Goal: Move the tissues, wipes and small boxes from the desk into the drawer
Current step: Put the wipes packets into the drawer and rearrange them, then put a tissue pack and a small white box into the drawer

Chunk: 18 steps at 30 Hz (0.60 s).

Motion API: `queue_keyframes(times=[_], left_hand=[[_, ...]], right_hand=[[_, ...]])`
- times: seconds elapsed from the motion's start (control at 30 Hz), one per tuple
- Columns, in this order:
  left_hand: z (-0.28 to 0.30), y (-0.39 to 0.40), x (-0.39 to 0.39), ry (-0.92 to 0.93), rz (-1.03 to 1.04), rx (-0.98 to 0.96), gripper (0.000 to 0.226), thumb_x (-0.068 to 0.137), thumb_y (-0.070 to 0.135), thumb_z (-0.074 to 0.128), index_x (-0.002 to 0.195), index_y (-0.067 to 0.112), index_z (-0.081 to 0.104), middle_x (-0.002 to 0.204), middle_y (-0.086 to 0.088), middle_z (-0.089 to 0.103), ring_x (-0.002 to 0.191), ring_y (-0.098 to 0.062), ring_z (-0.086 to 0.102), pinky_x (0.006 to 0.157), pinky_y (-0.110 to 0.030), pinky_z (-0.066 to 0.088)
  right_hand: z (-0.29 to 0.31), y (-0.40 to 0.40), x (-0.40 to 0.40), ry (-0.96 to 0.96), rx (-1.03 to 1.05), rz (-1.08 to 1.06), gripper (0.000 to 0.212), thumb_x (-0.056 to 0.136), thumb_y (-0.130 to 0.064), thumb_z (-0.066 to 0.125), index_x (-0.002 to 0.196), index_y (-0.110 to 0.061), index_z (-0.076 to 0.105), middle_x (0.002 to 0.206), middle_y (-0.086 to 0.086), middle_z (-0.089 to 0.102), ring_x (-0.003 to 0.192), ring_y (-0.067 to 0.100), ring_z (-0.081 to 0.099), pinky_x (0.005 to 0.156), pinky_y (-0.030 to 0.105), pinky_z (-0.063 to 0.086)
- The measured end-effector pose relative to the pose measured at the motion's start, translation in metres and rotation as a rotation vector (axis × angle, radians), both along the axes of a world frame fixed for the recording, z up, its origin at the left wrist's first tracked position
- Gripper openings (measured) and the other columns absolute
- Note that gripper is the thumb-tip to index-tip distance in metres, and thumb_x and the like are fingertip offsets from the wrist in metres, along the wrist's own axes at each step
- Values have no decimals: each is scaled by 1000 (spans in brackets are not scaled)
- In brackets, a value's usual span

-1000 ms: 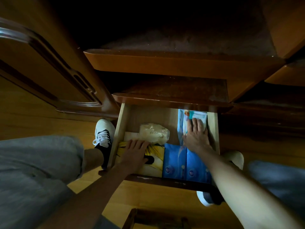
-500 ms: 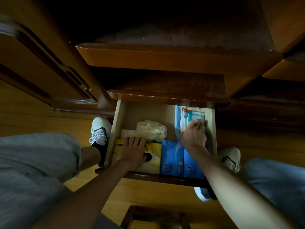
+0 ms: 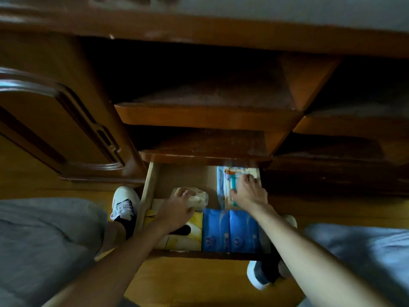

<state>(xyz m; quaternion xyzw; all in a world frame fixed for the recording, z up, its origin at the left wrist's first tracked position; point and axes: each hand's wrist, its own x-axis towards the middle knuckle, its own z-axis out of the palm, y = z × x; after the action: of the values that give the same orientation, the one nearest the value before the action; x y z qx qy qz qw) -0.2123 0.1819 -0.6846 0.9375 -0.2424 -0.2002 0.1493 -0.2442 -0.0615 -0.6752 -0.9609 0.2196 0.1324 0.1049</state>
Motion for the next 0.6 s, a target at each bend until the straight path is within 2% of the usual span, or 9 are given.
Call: queue_keyframes(times=[0.1,0.17,0.23,0.3,0.37,0.4,0.47,0.53,0.6], left_hand=[[67,-13,14,-162,-1,-175,38,95,40,54,133,33,54,137,9,49,104,-15,64,81,-34,57],[125,-18,25,-390,-28,-310,30,93,35,58,123,39,60,129,17,56,94,-7,66,73,-24,54],[188,-21,32,-615,-70,-431,25,92,26,61,114,36,65,117,16,63,93,-5,65,73,-18,50],[248,-25,39,-790,-112,-549,21,92,21,60,108,32,67,109,14,66,94,-4,62,75,-14,47],[300,-29,50,-910,-117,-627,18,92,19,60,103,30,68,104,14,66,95,-3,61,74,-16,49],[321,-31,57,-950,-104,-635,17,91,19,60,101,29,68,103,14,66,96,-5,60,72,-20,52],[353,-38,73,-981,-67,-610,17,89,19,62,101,28,69,102,13,67,98,-10,61,67,-29,55],[376,-47,95,-968,-40,-565,17,87,20,65,102,27,70,104,10,67,101,-16,61,66,-36,57],[390,-56,120,-947,-12,-504,20,87,23,64,106,27,70,109,9,65,104,-18,59,67,-38,56]], right_hand=[[63,-9,-6,-151,77,73,28,96,-44,58,122,-33,57,123,-4,68,113,21,65,82,34,50],[116,-15,-11,-342,101,131,17,97,-41,58,114,-39,61,103,-14,73,92,12,70,70,28,51],[173,-19,-16,-576,117,212,14,96,-39,57,108,-40,64,89,-17,73,75,1,66,65,25,52],[227,-23,-21,-824,99,302,13,94,-36,57,102,-37,68,79,-14,71,69,2,64,61,20,49],[276,-29,-18,-1037,8,384,13,93,-29,60,99,-34,70,70,-14,68,60,1,59,55,12,43],[297,-33,-13,-1103,-57,414,13,93,-26,61,98,-33,71,70,-15,68,60,-1,58,54,11,41],[332,-42,5,-1139,-163,434,14,91,-23,63,98,-33,71,84,-19,71,77,-2,62,60,16,46],[358,-57,31,-1053,-180,400,17,90,-27,63,105,-34,68,104,-20,69,101,1,59,70,22,47],[373,-74,58,-873,-144,335,23,95,-36,60,117,-34,63,123,-18,63,116,5,53,80,26,45]])
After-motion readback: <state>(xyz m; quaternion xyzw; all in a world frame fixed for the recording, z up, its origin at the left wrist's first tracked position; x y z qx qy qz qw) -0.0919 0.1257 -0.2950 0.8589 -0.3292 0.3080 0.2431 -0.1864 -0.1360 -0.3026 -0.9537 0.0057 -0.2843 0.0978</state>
